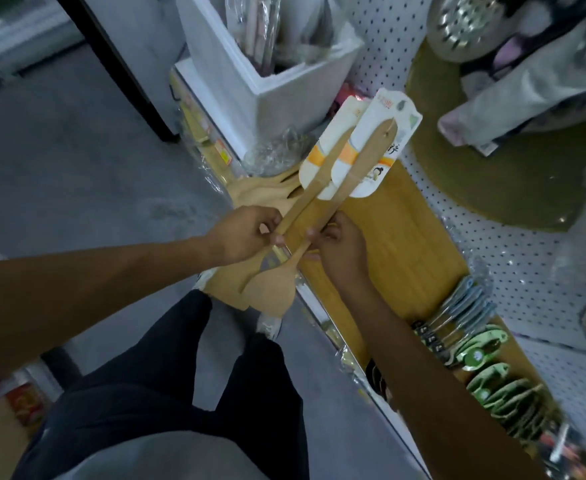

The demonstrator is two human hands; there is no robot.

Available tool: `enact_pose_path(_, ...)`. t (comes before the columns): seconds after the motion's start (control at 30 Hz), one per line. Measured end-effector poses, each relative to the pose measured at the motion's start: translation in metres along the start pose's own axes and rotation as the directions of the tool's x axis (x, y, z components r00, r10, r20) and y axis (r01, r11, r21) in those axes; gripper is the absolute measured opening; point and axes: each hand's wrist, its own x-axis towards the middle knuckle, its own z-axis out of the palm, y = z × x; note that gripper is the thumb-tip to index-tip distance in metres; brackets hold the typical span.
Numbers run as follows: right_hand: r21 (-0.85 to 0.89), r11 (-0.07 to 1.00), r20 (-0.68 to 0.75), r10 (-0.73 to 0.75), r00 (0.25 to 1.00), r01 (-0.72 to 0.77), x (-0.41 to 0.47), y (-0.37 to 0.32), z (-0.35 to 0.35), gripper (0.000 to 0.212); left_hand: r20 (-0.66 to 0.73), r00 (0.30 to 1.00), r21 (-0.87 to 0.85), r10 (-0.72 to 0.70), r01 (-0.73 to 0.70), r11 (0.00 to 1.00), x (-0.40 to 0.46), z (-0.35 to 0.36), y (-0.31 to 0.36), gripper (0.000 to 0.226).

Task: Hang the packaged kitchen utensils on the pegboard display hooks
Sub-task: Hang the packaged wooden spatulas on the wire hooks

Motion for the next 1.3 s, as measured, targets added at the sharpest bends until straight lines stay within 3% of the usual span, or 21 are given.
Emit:
enact_pose_path(0.2,-0.069,0.979,0.117,-0.185,0.976,0.194,-0.053,-0.039,-0.016,0.009,-0.101,0.994,0.008,0.040,-0.040,0.999,-0.058,-0.020,0.040,0.018)
enact_pose_path(0.43,-0.164,0.929,0.116,-0.315,0.942,0.331,-0.128,-0.082,-0.053,0.010,-0.141,0.978,0.141,0.156,-0.136,0.981,-0.122,-0.036,0.100,0.011)
enact_pose_path(0.53,-0.189,0.904,0.082,-0.374,0.924,0.383,-0.162,-0.097,-0.074,0.003,-0.100,0.969,0.181,0.226,-0.205,0.962,-0.131,-0.042,0.122,0.011)
enact_pose_path(0.7,-0.263,0.866,-0.068,-0.458,0.887,0.426,-0.200,-0.104,-0.105,0.013,0.042,0.937,0.320,0.347,-0.341,0.884,-0.126,-0.045,0.148,0.016)
enact_pose_path(0.87,-0.259,0.892,-0.257,-0.434,0.864,0.371,-0.238,-0.095,-0.127,0.032,0.180,0.873,0.362,0.454,-0.488,0.794,-0.118,-0.035,0.183,0.011)
enact_pose_path(1.03,-0.218,0.927,-0.408,-0.371,0.834,0.305,-0.279,-0.081,-0.140,0.028,0.303,0.793,0.333,0.528,-0.607,0.721,-0.119,-0.018,0.221,0.013)
enact_pose_path(1.17,-0.154,0.962,-0.526,-0.272,0.806,0.224,-0.317,-0.062,-0.147,0.037,0.383,0.744,0.292,0.547,-0.660,0.693,-0.126,0.002,0.244,0.014)
enact_pose_path(1.3,-0.089,0.984,-0.630,-0.178,0.756,0.157,-0.357,-0.040,-0.151,0.017,0.485,0.660,0.230,0.574,-0.729,0.645,-0.143,0.031,0.263,0.012)
